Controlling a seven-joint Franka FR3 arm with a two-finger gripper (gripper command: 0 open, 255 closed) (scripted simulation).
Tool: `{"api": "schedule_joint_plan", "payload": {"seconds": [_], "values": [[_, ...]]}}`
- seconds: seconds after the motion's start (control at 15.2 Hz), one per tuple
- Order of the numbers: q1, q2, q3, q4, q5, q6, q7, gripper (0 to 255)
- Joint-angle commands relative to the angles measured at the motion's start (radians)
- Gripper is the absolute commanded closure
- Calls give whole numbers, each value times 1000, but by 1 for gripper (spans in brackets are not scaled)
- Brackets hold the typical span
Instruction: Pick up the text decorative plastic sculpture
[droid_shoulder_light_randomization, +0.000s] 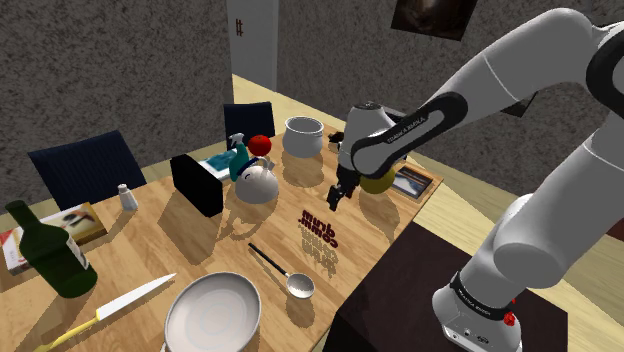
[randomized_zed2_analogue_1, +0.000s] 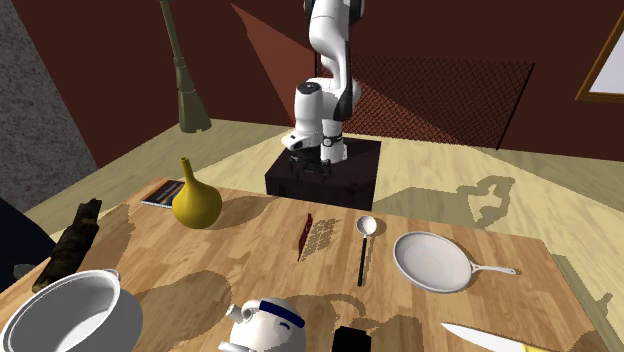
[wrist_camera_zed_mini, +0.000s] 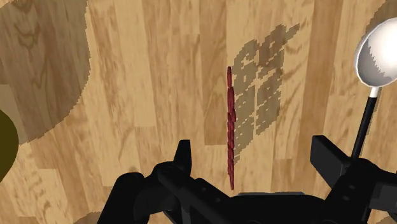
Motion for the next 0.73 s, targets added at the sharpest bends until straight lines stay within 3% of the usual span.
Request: {"api": "schedule_joint_plan", "payload": {"seconds": [0.0,0.26,0.66], "values": [[-1,92,5,27,-18,66,24,0],[3,269,-5,85,-65,180,71,0],[10,353,-15,96,-83,253,85,0]]}}
